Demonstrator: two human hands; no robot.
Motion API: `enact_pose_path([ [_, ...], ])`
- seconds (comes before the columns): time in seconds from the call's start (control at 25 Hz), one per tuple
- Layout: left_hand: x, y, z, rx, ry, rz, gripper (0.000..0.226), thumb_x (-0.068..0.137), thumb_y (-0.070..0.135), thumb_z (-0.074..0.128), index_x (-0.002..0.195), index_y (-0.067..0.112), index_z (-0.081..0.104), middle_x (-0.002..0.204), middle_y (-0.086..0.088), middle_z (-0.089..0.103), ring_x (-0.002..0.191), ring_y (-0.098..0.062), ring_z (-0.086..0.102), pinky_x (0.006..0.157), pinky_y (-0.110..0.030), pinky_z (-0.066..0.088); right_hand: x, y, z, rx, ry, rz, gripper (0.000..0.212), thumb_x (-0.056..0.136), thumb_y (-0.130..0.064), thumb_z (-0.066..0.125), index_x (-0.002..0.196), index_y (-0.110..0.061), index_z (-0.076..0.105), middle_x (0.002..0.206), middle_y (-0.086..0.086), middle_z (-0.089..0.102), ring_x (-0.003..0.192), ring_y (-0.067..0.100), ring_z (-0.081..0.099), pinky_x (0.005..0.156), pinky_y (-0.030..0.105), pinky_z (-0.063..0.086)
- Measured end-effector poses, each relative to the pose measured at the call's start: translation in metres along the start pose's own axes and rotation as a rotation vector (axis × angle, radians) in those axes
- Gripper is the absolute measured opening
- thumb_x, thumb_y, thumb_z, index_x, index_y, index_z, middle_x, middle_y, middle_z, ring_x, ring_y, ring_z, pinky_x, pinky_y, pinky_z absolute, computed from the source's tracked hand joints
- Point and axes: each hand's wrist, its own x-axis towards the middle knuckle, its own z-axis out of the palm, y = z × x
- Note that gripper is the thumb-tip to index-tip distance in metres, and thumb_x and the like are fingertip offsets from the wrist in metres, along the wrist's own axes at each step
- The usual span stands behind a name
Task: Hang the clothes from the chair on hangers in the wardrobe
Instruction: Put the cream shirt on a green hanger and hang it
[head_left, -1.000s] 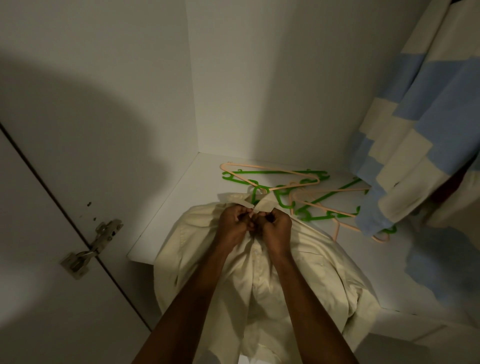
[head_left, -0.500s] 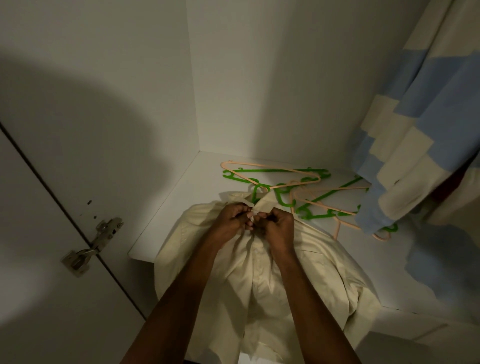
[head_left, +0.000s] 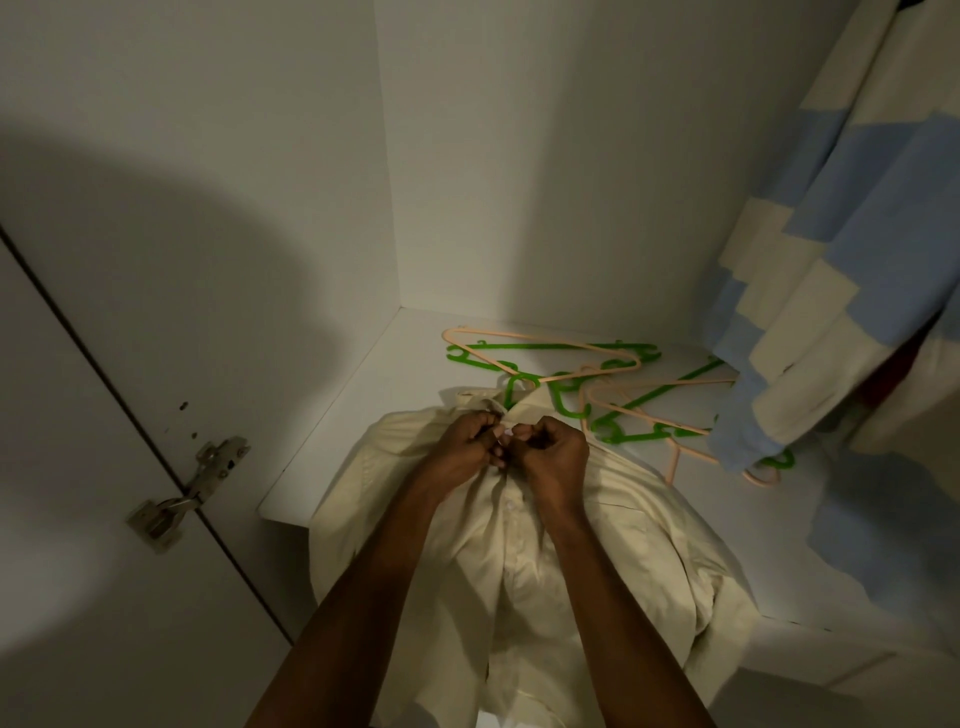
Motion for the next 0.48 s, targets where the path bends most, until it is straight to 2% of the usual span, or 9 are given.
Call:
enact_pose_path([
  [0.12,-0.001,0.000,-0.005,-0.046,-0.062,-0.004,0.016,0.105,0.004,0.048,0.102,0.009,0.063,0.084,-0.004,0.065,0.067,-0.008,0.061,0.062,-0.021,0.057,-0.001,0.003,-0.001,0.002,0.009,-0.001,0.021,0.071,-0.030,0.084,0.066,-0.013,0.072,0.065,0.008,0.071,0.069,0.036,0.072,0.062,0.057,0.057],
  [0.24,0.000,0.000,-0.010,-0.044,-0.090,-0.005,0.014,0.104,0.003,0.051,0.104,-0.002,0.063,0.085,-0.006,0.068,0.069,-0.010,0.064,0.063,-0.023,0.058,-0.002,-0.003,-0.002,-0.007,0.035,-0.019,0.022,0.071,-0.024,0.082,0.061,-0.009,0.069,0.060,0.012,0.067,0.058,0.023,0.064,0.055,0.053,0.055],
  [0.36,-0.001,0.001,-0.009,-0.070,-0.084,-0.016,0.013,0.102,0.001,0.054,0.100,0.001,0.066,0.083,-0.007,0.069,0.068,-0.011,0.067,0.064,-0.024,0.059,-0.004,-0.010,-0.004,-0.015,0.018,-0.013,0.024,0.067,-0.019,0.085,0.056,-0.012,0.065,0.058,0.006,0.067,0.055,0.019,0.063,0.056,0.042,0.055],
  [0.48,-0.004,0.005,-0.009,-0.082,-0.055,-0.031,0.014,0.100,-0.001,0.057,0.092,0.005,0.067,0.081,-0.002,0.071,0.069,-0.011,0.069,0.063,-0.023,0.059,-0.006,-0.012,-0.001,-0.122,0.031,-0.006,0.026,0.058,-0.036,0.084,0.059,-0.016,0.067,0.060,-0.002,0.070,0.058,0.018,0.069,0.059,0.039,0.059],
])
